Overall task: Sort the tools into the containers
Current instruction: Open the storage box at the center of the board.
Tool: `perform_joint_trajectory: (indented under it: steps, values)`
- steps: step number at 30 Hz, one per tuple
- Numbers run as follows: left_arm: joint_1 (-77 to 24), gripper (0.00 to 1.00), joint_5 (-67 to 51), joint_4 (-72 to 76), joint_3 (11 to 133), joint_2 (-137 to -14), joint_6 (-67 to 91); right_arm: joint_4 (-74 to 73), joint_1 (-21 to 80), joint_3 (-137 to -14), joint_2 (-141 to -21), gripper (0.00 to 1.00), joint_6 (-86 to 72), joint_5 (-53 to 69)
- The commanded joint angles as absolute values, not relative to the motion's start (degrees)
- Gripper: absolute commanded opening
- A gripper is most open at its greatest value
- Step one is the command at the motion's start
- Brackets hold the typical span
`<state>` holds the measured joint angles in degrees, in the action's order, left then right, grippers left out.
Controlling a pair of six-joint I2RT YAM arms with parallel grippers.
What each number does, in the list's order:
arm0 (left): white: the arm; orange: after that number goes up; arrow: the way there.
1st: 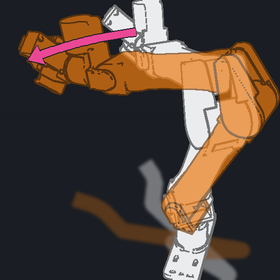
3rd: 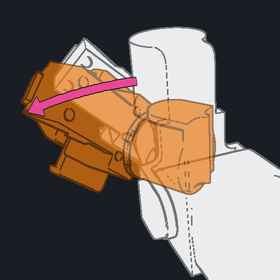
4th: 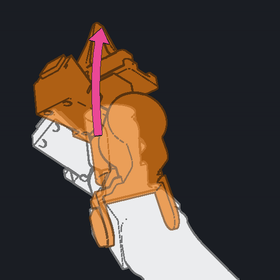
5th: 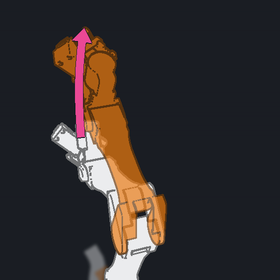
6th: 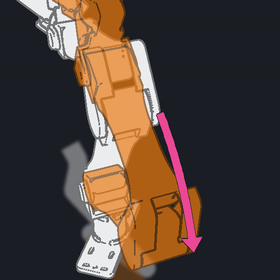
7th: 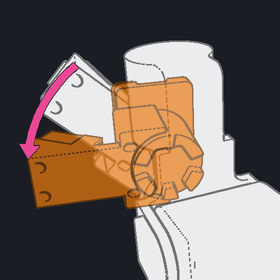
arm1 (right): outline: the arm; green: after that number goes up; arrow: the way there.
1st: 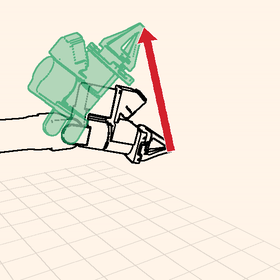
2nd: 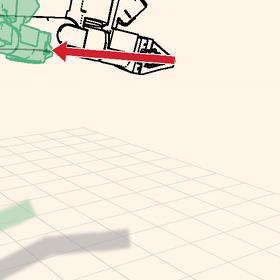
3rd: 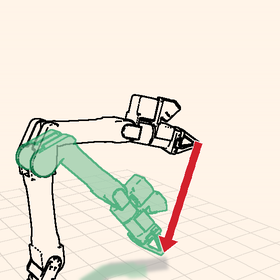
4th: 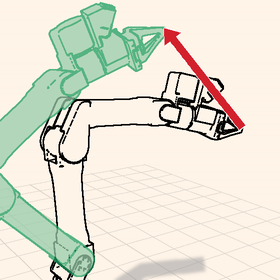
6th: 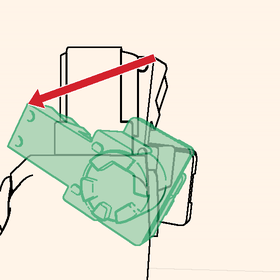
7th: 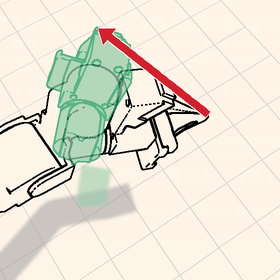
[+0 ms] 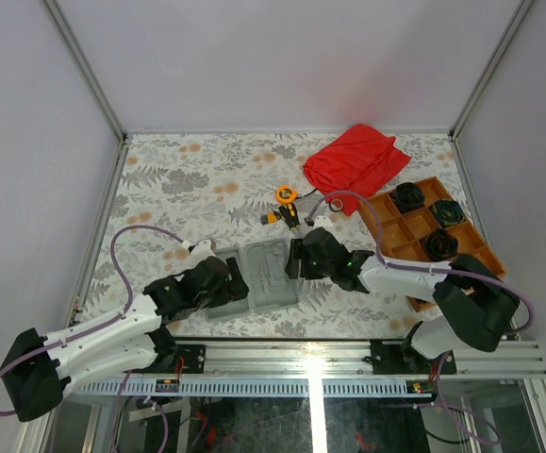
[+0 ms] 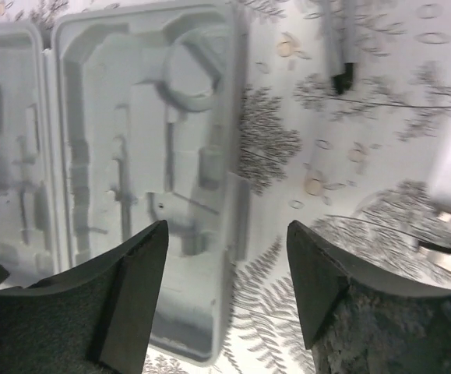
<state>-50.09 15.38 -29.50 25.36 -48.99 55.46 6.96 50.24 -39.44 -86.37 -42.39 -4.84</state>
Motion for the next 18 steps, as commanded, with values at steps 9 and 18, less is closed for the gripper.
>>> perform_joint_trajectory:
  steps: [9, 18]
  values:
    - [-49.9, 0.91, 18.1, -29.3, 29.1, -47.2, 52.2, -2.4, 50.4, -31.2, -66.9, 0.75, -39.1, -22.7]
    - [-49.1, 1.0, 18.5, -30.6, 34.6, -44.3, 50.9, -14.3, 50.3, -32.9, -61.6, 0.77, -37.9, -20.7]
